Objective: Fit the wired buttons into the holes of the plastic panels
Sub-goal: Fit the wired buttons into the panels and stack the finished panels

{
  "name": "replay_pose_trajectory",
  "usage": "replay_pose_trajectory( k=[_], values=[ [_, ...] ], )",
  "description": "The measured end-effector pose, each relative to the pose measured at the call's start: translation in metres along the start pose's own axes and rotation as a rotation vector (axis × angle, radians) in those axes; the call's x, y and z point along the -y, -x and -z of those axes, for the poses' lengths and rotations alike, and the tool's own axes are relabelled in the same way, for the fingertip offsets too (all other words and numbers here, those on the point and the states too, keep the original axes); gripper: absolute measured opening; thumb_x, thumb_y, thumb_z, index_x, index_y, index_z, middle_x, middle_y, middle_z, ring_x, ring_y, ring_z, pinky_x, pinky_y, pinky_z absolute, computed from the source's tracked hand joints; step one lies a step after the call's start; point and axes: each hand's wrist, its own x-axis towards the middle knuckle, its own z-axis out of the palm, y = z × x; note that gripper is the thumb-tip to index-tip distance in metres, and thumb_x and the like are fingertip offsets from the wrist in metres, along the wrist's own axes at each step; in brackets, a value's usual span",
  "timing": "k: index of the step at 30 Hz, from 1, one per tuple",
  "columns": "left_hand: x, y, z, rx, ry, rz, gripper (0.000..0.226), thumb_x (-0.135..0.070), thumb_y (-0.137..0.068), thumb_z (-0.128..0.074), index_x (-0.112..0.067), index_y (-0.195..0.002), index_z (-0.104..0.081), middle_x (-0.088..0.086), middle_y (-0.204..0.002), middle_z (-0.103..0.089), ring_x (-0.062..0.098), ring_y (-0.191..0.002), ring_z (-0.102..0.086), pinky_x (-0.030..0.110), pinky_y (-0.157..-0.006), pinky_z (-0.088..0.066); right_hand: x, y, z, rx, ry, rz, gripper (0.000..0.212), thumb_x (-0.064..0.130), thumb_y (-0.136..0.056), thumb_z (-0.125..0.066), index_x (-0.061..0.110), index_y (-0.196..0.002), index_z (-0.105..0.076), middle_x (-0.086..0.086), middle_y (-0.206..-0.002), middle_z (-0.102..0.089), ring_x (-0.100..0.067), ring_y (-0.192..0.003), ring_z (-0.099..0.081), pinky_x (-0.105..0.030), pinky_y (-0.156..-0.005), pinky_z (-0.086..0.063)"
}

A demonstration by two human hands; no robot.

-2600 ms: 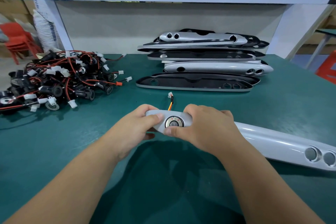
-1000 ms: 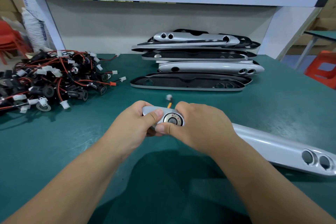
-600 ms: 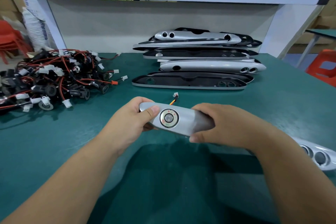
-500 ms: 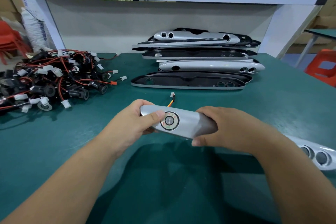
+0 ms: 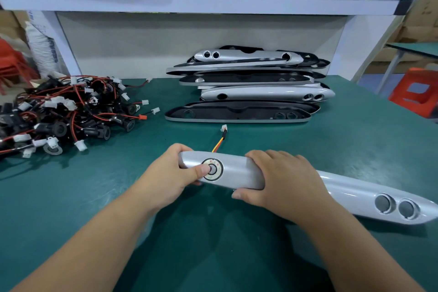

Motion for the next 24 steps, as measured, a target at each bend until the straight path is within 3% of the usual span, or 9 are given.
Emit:
replay_pose_trajectory(
  k=[1, 3, 5, 9, 14, 18, 21, 24],
  values=[
    [0.001, 0.000, 0.001, 0.017, -0.027, 0.002, 0.037, -0.036, -0.074, -0.079, -0.027, -0.098, -0.053, -0.004, -0.081, -0.073, 0.015, -0.079, -0.070, 0.042, -0.089, -0.052, 0.000, 0.000, -0.002, -0.010, 0.017, -0.001, 0.074, 0.086, -0.061, -0.035, 0.038, -0.116, -0.043, 0.016, -0.102, -0.056, -0.012, -0.098, -0.053, -0.031, -0.077, -0.036],
    [0.002, 0.001, 0.002, 0.025, -0.092, -0.005, 0.046, -0.042, -0.063, -0.083, -0.037, -0.096, -0.051, -0.006, -0.081, -0.070, 0.004, -0.072, -0.063, 0.022, -0.070, -0.049, 0.000, -0.001, -0.004, -0.032, 0.036, -0.010, 0.076, 0.088, -0.060, -0.032, 0.038, -0.116, -0.044, 0.016, -0.100, -0.055, -0.012, -0.097, -0.053, -0.030, -0.076, -0.036],
    [0.003, -0.001, 0.000, -0.022, -0.152, -0.019, 0.046, -0.038, -0.064, -0.085, -0.039, -0.093, -0.049, -0.008, -0.079, -0.067, 0.000, -0.063, -0.057, 0.019, -0.058, -0.041, -0.001, -0.001, -0.006, -0.054, 0.048, -0.009, 0.077, 0.088, -0.060, -0.030, 0.038, -0.116, -0.045, 0.016, -0.100, -0.055, -0.012, -0.096, -0.053, -0.029, -0.074, -0.034],
    [0.005, -0.006, -0.005, -0.077, -0.147, -0.003, 0.044, -0.032, -0.066, -0.085, -0.035, -0.090, -0.049, -0.007, -0.079, -0.068, 0.007, -0.066, -0.059, 0.025, -0.059, -0.040, -0.002, -0.001, -0.008, -0.079, 0.031, -0.002, 0.077, 0.086, -0.062, -0.035, 0.035, -0.118, -0.048, 0.015, -0.102, -0.056, -0.014, -0.098, -0.054, -0.030, -0.075, -0.035],
    [0.007, -0.005, -0.005, -0.054, -0.122, 0.024, 0.042, -0.031, -0.063, -0.086, -0.032, -0.088, -0.051, -0.004, -0.075, -0.071, 0.009, -0.061, -0.058, 0.026, -0.059, -0.040, -0.008, 0.004, -0.007, -0.021, 0.016, 0.012, 0.083, 0.088, -0.061, -0.031, 0.039, -0.126, -0.040, 0.017, -0.112, -0.052, -0.011, -0.108, -0.049, -0.030, -0.086, -0.037],
    [0.009, -0.006, -0.002, -0.030, -0.145, 0.023, 0.040, -0.034, -0.066, -0.084, -0.033, -0.089, -0.051, -0.006, -0.071, -0.070, 0.005, -0.058, -0.057, 0.027, -0.059, -0.040, -0.037, 0.021, -0.002, 0.012, -0.001, -0.083, 0.096, 0.095, -0.054, -0.014, 0.043, -0.133, -0.035, 0.020, -0.121, -0.049, -0.008, -0.118, -0.044, -0.029, -0.094, -0.032],
    [0.009, -0.006, 0.001, 0.011, -0.146, 0.028, 0.043, -0.038, -0.065, -0.084, -0.030, -0.093, -0.052, -0.003, -0.070, -0.072, 0.010, -0.065, -0.060, 0.032, -0.068, -0.044, -0.080, 0.043, 0.001, -0.001, -0.011, -0.235, 0.095, 0.094, -0.059, -0.005, 0.043, -0.132, -0.038, 0.017, -0.125, -0.052, -0.008, -0.121, -0.045, -0.030, -0.097, -0.030],
    [0.010, -0.007, 0.005, 0.021, -0.090, 0.044, 0.055, -0.044, -0.054, -0.081, -0.026, -0.097, -0.054, 0.002, -0.071, -0.073, 0.017, -0.072, -0.063, 0.041, -0.083, -0.049, -0.122, 0.072, 0.002, 0.029, -0.015, -0.362, 0.094, 0.091, -0.056, -0.012, 0.041, -0.130, -0.043, 0.013, -0.127, -0.053, -0.012, -0.121, -0.045, -0.033, -0.099, -0.030]
  ],
)
